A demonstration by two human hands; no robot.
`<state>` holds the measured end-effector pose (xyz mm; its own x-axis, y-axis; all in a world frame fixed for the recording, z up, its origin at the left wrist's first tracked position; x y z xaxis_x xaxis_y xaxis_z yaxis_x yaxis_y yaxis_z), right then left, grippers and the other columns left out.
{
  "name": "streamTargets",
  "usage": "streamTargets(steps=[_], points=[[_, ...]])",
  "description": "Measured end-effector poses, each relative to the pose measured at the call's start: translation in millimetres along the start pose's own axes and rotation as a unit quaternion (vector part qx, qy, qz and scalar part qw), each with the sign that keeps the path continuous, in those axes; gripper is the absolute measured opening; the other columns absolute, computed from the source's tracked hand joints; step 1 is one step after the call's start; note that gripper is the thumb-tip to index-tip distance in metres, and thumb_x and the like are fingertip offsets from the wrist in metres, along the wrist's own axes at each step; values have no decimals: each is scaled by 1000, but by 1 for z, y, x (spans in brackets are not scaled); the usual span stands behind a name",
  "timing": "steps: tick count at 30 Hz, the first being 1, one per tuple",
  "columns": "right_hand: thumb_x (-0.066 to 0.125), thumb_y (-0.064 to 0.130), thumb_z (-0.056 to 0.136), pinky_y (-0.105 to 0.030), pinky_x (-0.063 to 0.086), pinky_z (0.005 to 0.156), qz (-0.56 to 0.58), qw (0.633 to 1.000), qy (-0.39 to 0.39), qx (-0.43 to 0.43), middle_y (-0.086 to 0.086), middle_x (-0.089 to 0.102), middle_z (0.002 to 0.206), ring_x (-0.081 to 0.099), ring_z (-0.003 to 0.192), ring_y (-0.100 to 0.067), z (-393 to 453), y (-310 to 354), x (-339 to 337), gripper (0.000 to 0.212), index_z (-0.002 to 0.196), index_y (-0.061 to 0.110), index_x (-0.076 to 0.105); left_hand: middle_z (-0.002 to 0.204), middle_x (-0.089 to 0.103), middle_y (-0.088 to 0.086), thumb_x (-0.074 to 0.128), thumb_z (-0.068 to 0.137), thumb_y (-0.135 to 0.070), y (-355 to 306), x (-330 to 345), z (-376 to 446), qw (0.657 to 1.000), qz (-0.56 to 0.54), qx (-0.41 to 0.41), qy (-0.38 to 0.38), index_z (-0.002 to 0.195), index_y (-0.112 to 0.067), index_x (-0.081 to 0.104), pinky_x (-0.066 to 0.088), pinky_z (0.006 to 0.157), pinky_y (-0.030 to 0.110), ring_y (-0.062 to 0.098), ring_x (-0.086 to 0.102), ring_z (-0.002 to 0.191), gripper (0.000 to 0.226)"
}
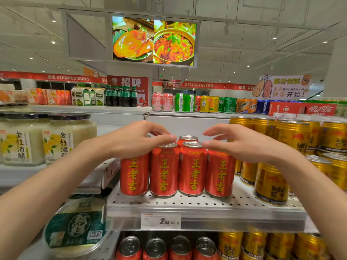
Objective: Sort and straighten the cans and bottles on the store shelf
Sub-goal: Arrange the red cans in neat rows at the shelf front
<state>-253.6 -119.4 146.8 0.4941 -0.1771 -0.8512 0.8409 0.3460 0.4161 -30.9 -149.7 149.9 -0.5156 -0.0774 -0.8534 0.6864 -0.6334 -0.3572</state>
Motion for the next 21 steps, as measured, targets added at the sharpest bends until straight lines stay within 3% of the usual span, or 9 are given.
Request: streamTargets(steps=[4,9,11,16,21], points=[[74,55,80,-27,52,95,-28,999,26,32,13,51,147,57,123,-7,-26,-11,11,76,147,44,40,118,59,-26,67,79,-65,-7,6,-10,999,40,9,-13,124,-38,65,48,92,25,1,59,107,53],[77,40,85,-17,53,73,16,999,-19,24,13,57,132,62,97,2,-29,-17,14,66,144,39,47,119,63,-20,68,77,-65,-6,8,-12,999,37,19,-23,125,-39,65,50,86,23,0,60,104,55],[77,40,84,-15,51,71,29,999,-31,23,14,58,131,60,98,3,-29,-19,15,66,143,38,48,121,65,-20,69,78,-64,-7,8,-12,999,34,21,-20,126,-37,65,51,87,22,-1,61,105,55],[74,41,86,-24,55,88,47,996,-68,18,10,54,140,59,117,-7,-37,-23,22,67,146,36,44,122,65,-18,63,82,-65,-13,9,-17,993,95,52,-43,126,-33,66,49,91,26,2,59,107,54],[72,48,83,-29,45,101,88,986,-131,44,12,39,156,41,125,1,-63,-23,31,90,157,38,22,121,65,-13,53,86,-66,-20,9,-39,979,124,115,-117,126,-29,65,50,97,38,8,57,113,55]])
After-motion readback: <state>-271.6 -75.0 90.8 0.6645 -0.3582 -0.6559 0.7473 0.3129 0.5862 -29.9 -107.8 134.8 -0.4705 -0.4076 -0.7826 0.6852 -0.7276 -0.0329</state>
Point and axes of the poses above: each hand's wrist, its own z-axis towards the middle knuckle, its own x-axis out of the palm, y = z × x, the point moved 7 cm from there along z, towards the middle knuckle
